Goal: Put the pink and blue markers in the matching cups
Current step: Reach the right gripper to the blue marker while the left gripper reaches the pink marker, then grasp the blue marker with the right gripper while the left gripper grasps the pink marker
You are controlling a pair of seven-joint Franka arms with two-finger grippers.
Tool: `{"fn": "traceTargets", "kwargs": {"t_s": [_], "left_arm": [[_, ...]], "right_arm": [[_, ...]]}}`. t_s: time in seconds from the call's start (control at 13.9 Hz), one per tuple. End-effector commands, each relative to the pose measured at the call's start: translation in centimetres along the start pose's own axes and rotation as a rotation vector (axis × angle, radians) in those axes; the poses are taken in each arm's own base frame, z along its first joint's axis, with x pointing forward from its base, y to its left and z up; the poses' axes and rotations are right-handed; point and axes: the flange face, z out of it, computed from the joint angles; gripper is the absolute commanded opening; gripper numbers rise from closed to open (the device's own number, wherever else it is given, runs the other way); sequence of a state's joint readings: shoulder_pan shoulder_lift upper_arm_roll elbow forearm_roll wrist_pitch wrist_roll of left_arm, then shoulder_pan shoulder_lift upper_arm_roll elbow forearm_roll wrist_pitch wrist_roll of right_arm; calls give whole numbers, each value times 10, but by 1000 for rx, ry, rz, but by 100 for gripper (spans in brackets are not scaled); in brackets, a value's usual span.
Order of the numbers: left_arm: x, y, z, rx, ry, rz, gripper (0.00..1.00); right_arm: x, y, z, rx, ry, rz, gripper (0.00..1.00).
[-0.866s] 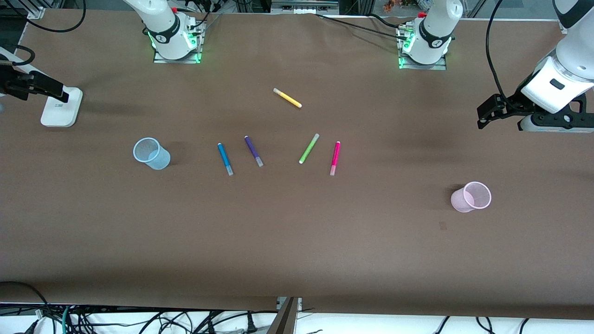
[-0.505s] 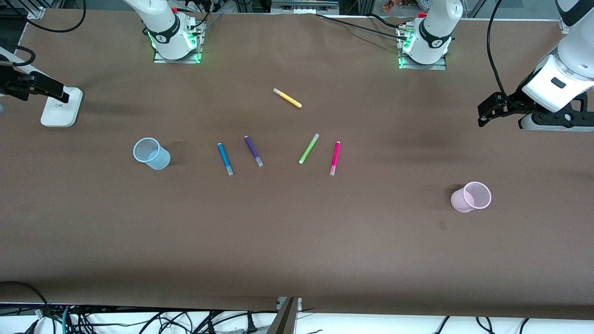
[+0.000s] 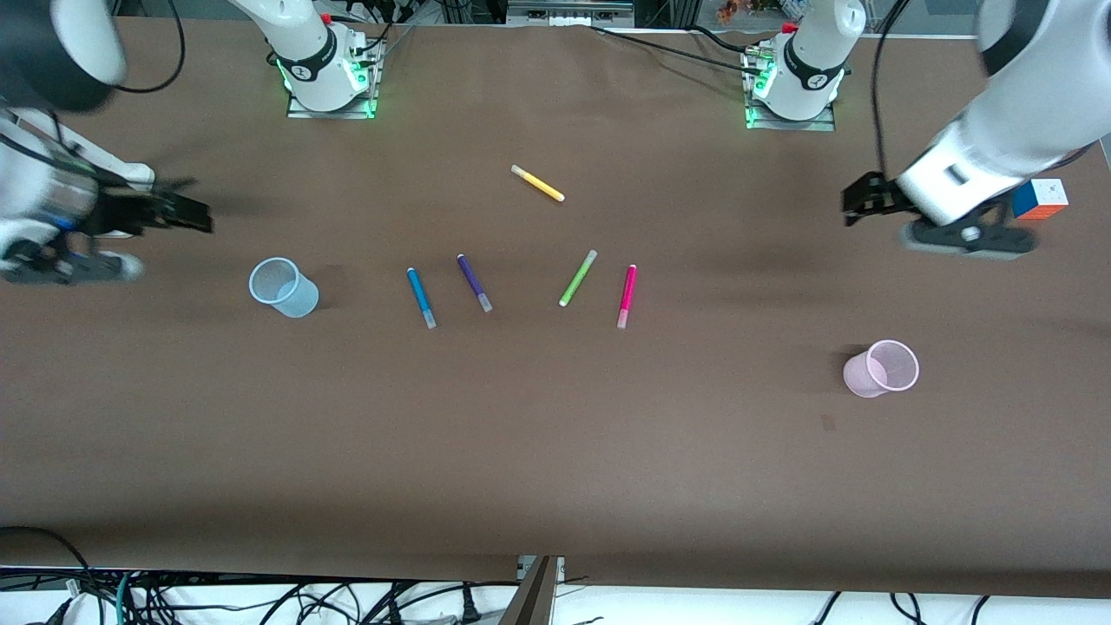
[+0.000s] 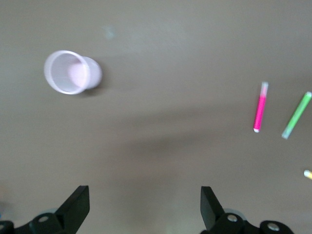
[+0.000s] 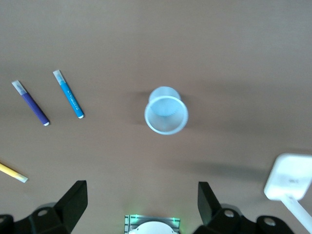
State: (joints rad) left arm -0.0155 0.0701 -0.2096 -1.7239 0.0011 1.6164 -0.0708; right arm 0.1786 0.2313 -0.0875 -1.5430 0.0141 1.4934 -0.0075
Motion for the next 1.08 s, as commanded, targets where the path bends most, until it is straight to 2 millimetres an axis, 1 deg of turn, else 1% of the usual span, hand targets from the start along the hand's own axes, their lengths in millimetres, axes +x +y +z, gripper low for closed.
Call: {"fn": "traceTargets", "kwargs": {"t_s": [0.0,0.07,0.14,0.22,0.29,0.36,0.43,0.51,0.58,0.65,0.72,0.79,0.87,0.94,1.01], "left_arm": [[51,35,50,-34,-64,78,100],[70,49,66,-47,-60,99,100],[89,66,83,-57,-51,125,100],[104,87,100,-65,-35,151,100],[116,109,125,-72,-26,179,100],[126,121,143,-78,3,185,100],[134,141,165,-89,33,185,100],[136,157,182,-94,50,172,100],[136,182,205,-78,47,182,100],[131,205,220,-20,55,211,100],[122,226,242,83,57,248,100],[116,242,258,163,70,249,100],[110,257,272,199,82,231,100],[107,270,282,188,107,218,100],[109,274,298,169,120,212,100]], "right_arm": [[42,-51,52,-24,-37,-76,100],[56,-78,74,-38,-26,-113,100],[69,-100,97,-51,-19,-145,100],[79,-118,117,-61,-13,-168,100],[86,-134,142,-69,-11,-191,100],[90,-154,164,-69,-3,-216,100],[91,-170,183,-52,10,-229,100],[91,-181,197,-44,20,-232,100],[90,-190,209,-49,28,-245,100],[90,-197,220,-51,39,-252,100],[88,-205,232,-54,56,-265,100],[88,-207,243,-54,81,-270,100],[87,-206,255,-53,102,-268,100],[87,-205,263,-51,119,-270,100],[89,-204,274,-53,122,-268,100]]}}
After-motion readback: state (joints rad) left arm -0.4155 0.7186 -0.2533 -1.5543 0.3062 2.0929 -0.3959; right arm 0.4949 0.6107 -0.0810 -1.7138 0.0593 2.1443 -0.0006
